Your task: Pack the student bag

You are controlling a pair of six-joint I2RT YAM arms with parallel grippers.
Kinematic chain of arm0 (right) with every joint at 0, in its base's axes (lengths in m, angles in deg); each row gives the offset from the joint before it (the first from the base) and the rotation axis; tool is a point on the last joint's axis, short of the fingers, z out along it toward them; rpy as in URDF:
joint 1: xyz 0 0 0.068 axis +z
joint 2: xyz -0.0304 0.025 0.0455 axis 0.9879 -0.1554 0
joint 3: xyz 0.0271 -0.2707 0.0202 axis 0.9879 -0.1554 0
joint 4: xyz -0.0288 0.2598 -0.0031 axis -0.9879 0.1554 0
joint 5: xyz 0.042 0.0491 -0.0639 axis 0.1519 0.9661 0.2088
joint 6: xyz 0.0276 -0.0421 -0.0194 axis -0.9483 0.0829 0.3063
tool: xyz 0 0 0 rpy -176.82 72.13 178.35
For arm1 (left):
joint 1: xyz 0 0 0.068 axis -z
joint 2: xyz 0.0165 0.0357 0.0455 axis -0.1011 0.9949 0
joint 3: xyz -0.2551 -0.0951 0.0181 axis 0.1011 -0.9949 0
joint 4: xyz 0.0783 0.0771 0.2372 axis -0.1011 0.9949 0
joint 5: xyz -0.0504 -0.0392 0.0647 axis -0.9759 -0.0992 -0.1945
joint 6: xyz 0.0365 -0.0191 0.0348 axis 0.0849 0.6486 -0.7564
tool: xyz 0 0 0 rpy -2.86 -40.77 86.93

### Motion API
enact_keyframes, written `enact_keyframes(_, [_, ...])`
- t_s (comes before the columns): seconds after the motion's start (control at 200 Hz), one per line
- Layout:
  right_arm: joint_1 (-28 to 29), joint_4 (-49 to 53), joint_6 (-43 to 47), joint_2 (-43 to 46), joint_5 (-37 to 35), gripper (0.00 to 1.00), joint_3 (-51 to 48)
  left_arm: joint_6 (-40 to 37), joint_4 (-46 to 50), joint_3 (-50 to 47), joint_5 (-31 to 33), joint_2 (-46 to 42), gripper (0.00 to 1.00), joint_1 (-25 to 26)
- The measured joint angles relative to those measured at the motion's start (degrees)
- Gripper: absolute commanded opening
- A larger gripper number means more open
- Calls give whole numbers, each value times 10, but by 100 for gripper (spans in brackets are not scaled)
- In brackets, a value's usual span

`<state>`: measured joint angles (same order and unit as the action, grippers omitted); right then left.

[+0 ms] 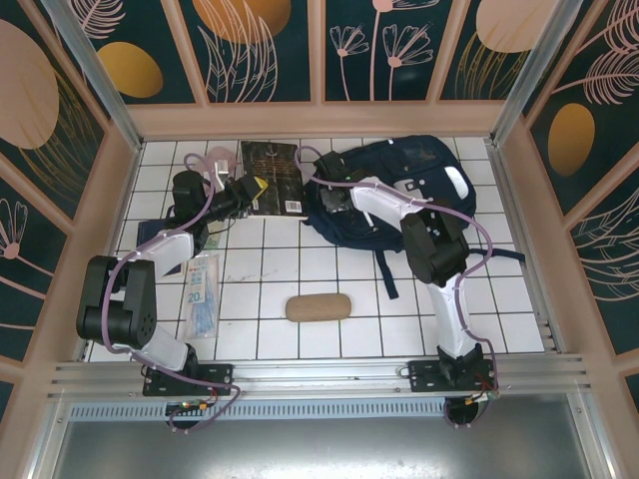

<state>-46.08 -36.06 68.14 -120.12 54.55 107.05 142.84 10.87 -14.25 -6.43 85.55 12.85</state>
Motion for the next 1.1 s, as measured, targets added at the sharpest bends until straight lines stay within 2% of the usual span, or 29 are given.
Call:
enact_keyframes(0.025, [0, 0, 5, 0, -2, 0, 0, 0, 0, -1, 0, 0, 0, 0])
enact_keyframes(0.31, [-3, -4, 8, 16, 9, 0, -7, 3, -5, -5, 4, 0, 0, 0])
enact_keyframes(0.445, [-17, 12, 6, 59, 47, 0, -2, 14, -30, -5, 18, 11, 0, 1])
enact_keyframes(0.555, [-47, 47, -2, 88, 95, 0, 43, 21, -40, 1, 37, 36, 0, 10])
enact_keyframes(0.68, [-94, 67, -22, 110, 145, 0, 107, 33, -47, 22, 63, 80, 0, 37])
enact_keyframes(0.835, [-144, 76, -56, 136, 209, 0, 139, 54, -60, 74, 91, 145, 0, 83])
enact_keyframes(1.101, [-180, 80, -113, 141, 305, 0, 142, 98, -87, 223, 122, 267, 0, 157])
